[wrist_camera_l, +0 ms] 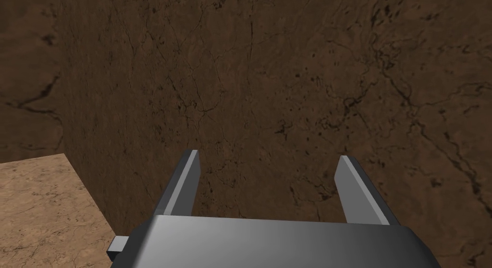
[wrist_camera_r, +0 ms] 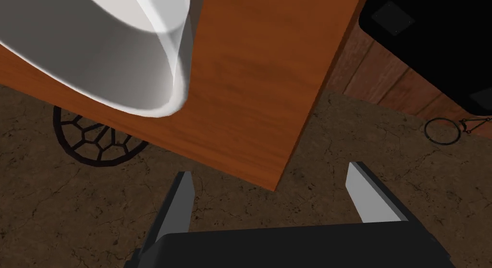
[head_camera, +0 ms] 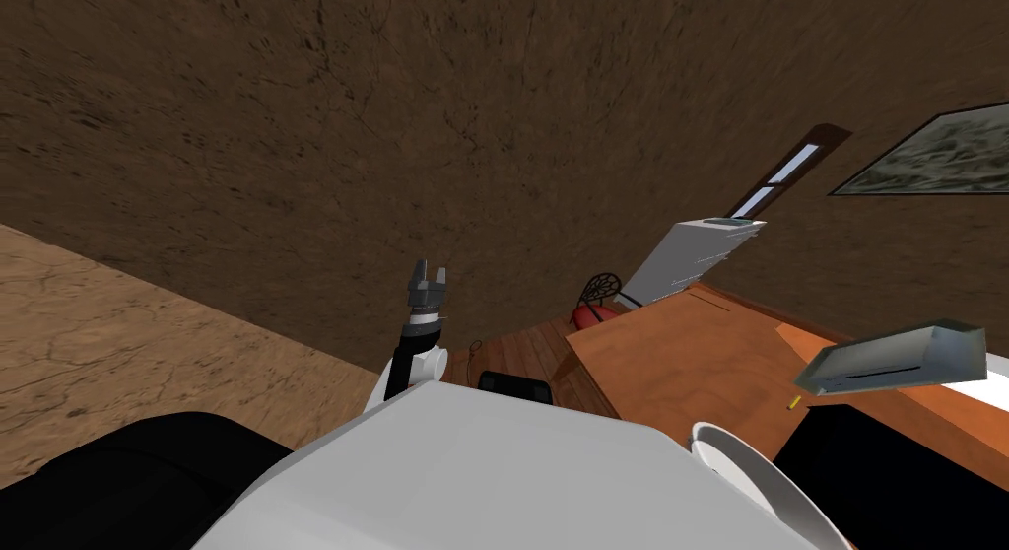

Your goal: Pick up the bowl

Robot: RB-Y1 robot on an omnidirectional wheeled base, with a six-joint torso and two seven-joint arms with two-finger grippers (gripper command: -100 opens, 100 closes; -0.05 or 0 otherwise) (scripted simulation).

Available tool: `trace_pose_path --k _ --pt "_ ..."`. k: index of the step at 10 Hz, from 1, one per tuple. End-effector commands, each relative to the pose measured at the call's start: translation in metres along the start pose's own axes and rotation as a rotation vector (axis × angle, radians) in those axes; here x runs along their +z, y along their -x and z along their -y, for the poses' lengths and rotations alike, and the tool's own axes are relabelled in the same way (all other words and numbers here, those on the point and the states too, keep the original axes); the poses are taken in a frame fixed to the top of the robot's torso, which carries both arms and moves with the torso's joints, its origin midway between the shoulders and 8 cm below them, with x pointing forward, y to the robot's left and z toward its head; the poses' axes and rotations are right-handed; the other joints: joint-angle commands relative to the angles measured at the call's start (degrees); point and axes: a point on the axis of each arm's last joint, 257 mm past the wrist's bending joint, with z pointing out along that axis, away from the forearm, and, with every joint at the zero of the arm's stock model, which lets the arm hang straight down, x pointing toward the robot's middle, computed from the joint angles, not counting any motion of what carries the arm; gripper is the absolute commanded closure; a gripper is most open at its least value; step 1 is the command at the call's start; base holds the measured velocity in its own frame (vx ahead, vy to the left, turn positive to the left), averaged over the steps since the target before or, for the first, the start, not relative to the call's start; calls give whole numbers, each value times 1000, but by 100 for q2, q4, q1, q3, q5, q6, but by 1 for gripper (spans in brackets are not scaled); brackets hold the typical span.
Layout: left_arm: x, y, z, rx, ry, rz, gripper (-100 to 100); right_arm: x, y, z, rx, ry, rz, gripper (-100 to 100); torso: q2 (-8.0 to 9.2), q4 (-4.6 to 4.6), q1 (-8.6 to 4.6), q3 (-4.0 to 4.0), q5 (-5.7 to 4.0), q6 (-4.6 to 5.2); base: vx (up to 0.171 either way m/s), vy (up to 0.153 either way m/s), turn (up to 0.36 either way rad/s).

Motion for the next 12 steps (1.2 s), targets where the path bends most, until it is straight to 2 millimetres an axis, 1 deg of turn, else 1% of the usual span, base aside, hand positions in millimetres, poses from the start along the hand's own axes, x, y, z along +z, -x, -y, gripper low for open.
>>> trace_pose_path --k 1,2,3,5,7,8,9,10,11,12 --pt "0 0 0 0 0 0 0 -7 -19 3 -44 4 -41 -100 0 0 0 0 0 0 64 -25 37" --pt "0 0 0 0 0 0 0 -17 -44 1 -99 15 -95 -100 3 0 -2 1 0 2 71 -36 50" --pt "0 0 0 0 0 0 0 -17 -44 1 -99 15 -96 -100 2 0 -6 1 0 2 51 -28 23" --pt "0 0 0 0 0 0 0 -37 -86 -4 -191 42 -188 -100 8 2 -2 5 0 2 56 -33 53" --pt "0 0 0 0 0 0 0 -55 -118 -11 -257 72 -257 -100 -2 0 -11 -1 -2 2 91 -57 49" --pt "0 0 0 0 0 0 0 -62 -129 -14 -278 85 -281 -100 -5 -1 -14 -3 -4 1 77 -71 25" --pt "0 0 0 0 0 0 0 -62 -129 -14 -278 85 -281 -100 -2 -1 -17 -2 -4 1 48 -51 7" --pt "0 0 0 0 0 0 0 -69 -140 -21 -296 103 -303 -100 6 1 -11 3 -4 1 46 -60 5" --pt "0 0 0 0 0 0 0 -64 -137 -16 -284 91 -293 -100 9 2 -14 5 -4 2 22 -32 5" --pt "0 0 0 0 0 0 0 -64 -138 -17 -288 95 -294 0 16 4 -4 9 -2 1 4 -6 2"
